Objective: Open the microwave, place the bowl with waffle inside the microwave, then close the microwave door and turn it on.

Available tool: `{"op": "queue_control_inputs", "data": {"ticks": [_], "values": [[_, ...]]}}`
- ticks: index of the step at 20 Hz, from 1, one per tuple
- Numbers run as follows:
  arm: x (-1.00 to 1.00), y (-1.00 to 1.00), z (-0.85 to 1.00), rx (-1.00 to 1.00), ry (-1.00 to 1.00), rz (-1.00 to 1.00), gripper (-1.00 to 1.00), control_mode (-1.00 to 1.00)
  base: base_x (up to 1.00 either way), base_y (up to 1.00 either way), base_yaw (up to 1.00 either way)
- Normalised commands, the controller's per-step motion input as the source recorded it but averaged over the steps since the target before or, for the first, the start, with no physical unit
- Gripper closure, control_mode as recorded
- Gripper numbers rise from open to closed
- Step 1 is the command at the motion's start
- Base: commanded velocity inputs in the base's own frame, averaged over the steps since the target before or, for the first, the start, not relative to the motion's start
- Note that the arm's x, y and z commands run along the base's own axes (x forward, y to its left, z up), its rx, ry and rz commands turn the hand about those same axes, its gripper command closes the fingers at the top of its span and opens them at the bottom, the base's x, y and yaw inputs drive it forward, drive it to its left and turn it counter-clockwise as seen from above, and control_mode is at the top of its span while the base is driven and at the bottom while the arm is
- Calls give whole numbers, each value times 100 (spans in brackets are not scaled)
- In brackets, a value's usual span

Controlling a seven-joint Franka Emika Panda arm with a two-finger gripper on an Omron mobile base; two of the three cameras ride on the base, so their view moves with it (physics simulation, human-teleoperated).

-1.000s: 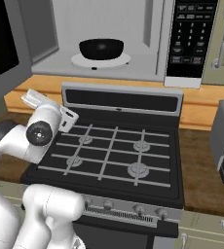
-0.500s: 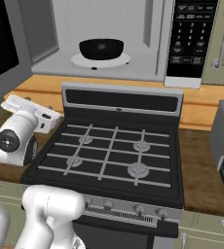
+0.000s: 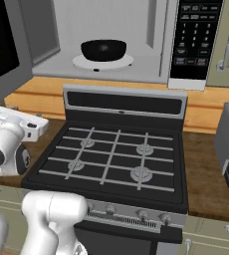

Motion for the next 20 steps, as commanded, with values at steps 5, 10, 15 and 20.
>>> {"op": "queue_control_inputs", "data": {"ticks": [5,10,15,20], "values": [[-13,64,0,-7,-8,-7,-100,-100,0,0,0],[-32,68,5,-9,-4,-8,-100,-100,0,0,0],[-46,73,24,-12,-3,-9,-100,-100,0,0,0],[-59,62,42,-12,-4,-11,-100,-100,0,0,0]]}}
